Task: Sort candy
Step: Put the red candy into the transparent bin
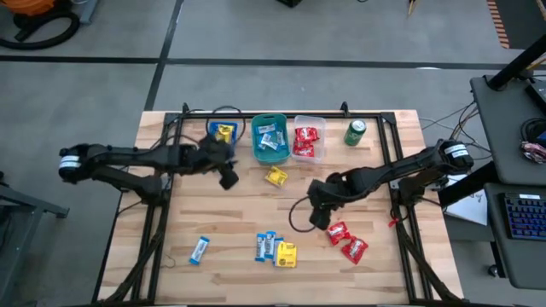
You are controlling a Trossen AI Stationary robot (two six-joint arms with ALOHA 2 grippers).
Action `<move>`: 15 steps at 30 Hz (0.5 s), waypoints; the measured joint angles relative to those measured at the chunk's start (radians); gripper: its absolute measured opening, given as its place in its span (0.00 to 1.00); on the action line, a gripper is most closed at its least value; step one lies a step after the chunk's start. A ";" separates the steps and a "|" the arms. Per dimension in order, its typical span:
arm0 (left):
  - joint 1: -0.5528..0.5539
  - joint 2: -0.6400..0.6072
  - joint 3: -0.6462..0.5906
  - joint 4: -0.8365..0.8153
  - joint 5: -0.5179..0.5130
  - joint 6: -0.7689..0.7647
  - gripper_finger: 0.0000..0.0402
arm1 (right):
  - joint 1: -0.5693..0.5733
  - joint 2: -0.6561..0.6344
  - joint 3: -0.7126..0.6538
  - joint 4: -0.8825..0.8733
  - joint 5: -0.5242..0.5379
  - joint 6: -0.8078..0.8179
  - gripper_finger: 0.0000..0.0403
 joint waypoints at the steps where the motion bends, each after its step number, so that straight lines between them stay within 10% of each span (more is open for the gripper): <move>1: -0.030 -0.001 0.000 0.017 -0.001 0.001 0.22 | 0.012 0.000 0.000 -0.018 -0.028 0.032 0.53; 15: -0.187 0.002 0.000 0.178 -0.006 0.091 0.22 | 0.159 0.096 0.000 -0.121 -0.259 0.529 0.53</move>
